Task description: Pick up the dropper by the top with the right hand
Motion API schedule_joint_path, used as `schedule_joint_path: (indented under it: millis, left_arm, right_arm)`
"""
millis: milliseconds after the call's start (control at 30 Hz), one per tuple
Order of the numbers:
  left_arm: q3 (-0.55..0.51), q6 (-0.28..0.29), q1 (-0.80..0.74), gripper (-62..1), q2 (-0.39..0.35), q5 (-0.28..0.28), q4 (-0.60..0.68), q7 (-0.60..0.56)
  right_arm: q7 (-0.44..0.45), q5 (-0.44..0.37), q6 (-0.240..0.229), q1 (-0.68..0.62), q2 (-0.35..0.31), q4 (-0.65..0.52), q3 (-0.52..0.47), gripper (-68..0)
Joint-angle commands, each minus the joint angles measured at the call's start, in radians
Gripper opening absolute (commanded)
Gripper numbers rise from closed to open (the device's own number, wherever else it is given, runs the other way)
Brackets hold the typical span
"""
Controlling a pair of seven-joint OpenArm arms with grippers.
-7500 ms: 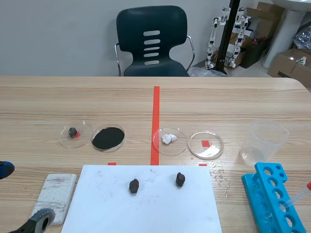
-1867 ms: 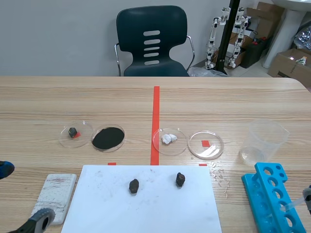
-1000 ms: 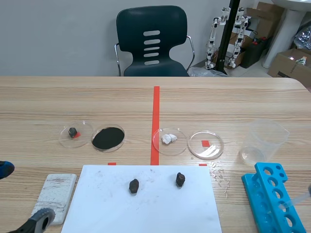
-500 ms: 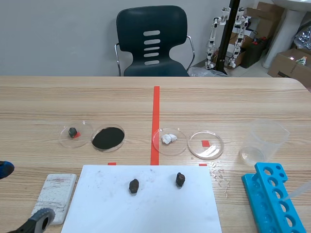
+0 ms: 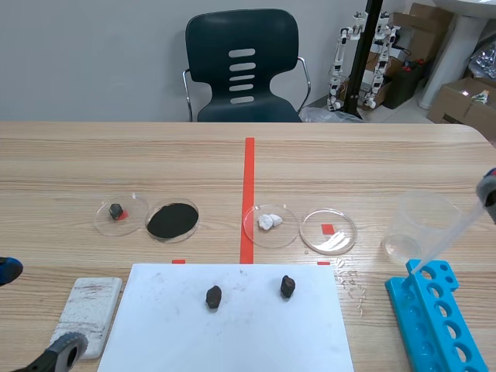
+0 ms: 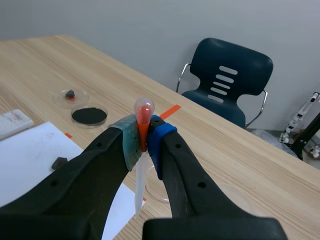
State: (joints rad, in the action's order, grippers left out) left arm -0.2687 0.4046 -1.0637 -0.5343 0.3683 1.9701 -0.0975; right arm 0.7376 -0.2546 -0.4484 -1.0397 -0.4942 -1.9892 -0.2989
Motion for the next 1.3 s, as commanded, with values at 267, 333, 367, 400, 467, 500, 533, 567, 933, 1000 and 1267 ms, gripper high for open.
schedule_joint_path:
  millis: [267, 333, 367, 400, 467, 500, 533, 567, 933, 1000, 1267]
  left_arm:
    - [-0.001, 0.002, 0.003, 1.4, 0.007, 0.01, 0.008, -0.014]
    - [-0.001, 0.002, 0.003, 1.4, 0.007, 0.01, 0.008, -0.014]
    - [-0.001, 0.002, 0.003, 1.4, 0.007, 0.01, 0.008, -0.014]
    - [-0.001, 0.002, 0.003, 1.4, 0.007, 0.01, 0.008, -0.014]
    - [-0.001, 0.002, 0.003, 1.4, 0.007, 0.01, 0.008, -0.014]
    - [-0.001, 0.002, 0.003, 1.4, 0.007, 0.01, 0.008, -0.014]
    - [-0.001, 0.002, 0.003, 1.4, 0.007, 0.01, 0.008, -0.014]
    - [-0.001, 0.002, 0.003, 1.4, 0.007, 0.01, 0.008, -0.014]
    - [-0.001, 0.002, 0.003, 1.4, 0.007, 0.01, 0.008, -0.014]
    - [-0.001, 0.002, 0.003, 1.4, 0.007, 0.01, 0.008, -0.014]
    - [-0.001, 0.002, 0.003, 1.4, 0.007, 0.01, 0.008, -0.014]
  right_arm:
    - [-0.166, 0.097, -0.182, 0.163, 0.168, -0.003, 0.043, -66.4]
    - [-0.183, 0.121, -0.184, 0.191, 0.178, -0.003, 0.07, -66.4]
    - [-0.187, 0.126, -0.189, 0.199, 0.179, -0.003, 0.081, -66.4]
    - [-0.186, 0.134, -0.198, 0.208, 0.179, -0.003, 0.093, -66.4]
    - [-0.186, 0.154, -0.21, 0.221, 0.178, -0.003, 0.113, -66.4]
    - [-0.187, 0.164, -0.211, 0.228, 0.178, -0.003, 0.127, -66.4]
    - [-0.186, 0.168, -0.211, 0.228, 0.178, -0.003, 0.135, -66.4]
    - [-0.186, 0.17, -0.211, 0.228, 0.178, -0.003, 0.143, -66.4]
    - [-0.192, 0.17, -0.21, 0.225, 0.178, -0.003, 0.156, -66.4]
    - [-0.192, 0.17, -0.21, 0.225, 0.178, -0.003, 0.156, -66.4]
    - [-0.193, 0.17, -0.21, 0.225, 0.178, -0.003, 0.156, -66.4]
